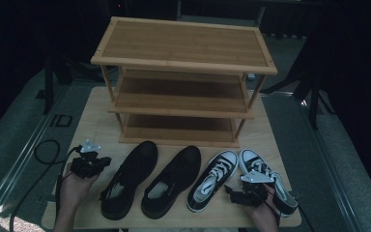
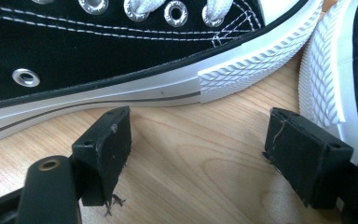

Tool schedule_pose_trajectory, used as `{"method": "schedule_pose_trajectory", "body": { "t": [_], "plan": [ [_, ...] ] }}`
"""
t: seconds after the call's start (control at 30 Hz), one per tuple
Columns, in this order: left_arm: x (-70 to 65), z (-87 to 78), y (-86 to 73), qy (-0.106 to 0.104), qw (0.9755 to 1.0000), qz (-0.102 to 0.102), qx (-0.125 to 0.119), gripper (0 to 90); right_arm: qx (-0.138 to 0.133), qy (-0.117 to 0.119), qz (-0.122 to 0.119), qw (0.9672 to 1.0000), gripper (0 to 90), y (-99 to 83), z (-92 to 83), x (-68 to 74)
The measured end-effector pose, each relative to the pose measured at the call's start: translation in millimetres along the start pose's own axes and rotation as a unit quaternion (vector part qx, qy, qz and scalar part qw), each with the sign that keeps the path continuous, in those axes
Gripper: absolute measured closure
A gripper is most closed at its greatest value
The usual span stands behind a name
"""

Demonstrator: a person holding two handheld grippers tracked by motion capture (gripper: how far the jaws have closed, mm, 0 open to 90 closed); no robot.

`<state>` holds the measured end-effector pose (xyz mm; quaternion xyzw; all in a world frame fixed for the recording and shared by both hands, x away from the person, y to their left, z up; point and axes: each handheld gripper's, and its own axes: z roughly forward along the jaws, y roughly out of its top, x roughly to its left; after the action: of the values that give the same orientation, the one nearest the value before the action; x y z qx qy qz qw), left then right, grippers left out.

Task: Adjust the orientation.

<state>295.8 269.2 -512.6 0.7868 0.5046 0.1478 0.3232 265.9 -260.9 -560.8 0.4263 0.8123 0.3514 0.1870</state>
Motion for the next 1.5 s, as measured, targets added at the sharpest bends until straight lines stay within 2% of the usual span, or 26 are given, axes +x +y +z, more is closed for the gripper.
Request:
{"method": "schedule_pose_trajectory", "body": {
  "t": [0.07, 0.2, 0.43, 0.7, 1.0, 1.13, 1.37, 1.5],
  "plan": [
    [-0.7, -3.5, 3.2, -0.004, 1.0, 0.005, 0.003, 83.6, 0.0, 0.0, 0.0, 1.0, 22.5, -0.1, -0.1, 0.1],
    [-6.7, -15.2, 9.2, -0.018, 0.9997, 0.014, -0.007, 81.8, 0.0, 0.0, 0.0, 1.0, 22.5, -0.1, -0.1, 0.1],
    [-26.2, -40.6, 21.2, -0.024, 0.9983, 0.052, -0.013, 80.6, -0.001, 0.0, -0.001, 1.0, 22.5, -0.2, -0.1, 0.1],
    [-44.5, -60.0, 25.7, -0.04, 0.9962, 0.076, -0.013, 81.3, -0.001, 0.0, -0.001, 1.0, 22.5, -0.3, -0.1, 0.1],
    [-55.3, -62.2, 24.7, -0.057, 0.9944, 0.089, 0.0, 80.7, -0.001, 0.0, -0.001, 1.0, 22.5, -0.2, -0.1, 0.2],
    [-62.3, -63.6, 23.3, -0.058, 0.9937, 0.095, 0.013, 79.9, -0.001, 0.0, -0.001, 1.0, 22.5, -0.2, -0.2, 0.1],
    [-68.4, -54.2, 21.6, -0.044, 0.9928, 0.101, 0.047, 77.6, -0.001, 0.0, -0.001, 1.0, 22.5, -0.3, -0.1, 0.2],
    [-71.1, -41.5, 22.7, -0.02, 0.9911, 0.106, 0.078, 77.0, -0.001, 0.0, -0.001, 1.0, 22.5, -0.2, -0.2, 0.2]
  ]
}}
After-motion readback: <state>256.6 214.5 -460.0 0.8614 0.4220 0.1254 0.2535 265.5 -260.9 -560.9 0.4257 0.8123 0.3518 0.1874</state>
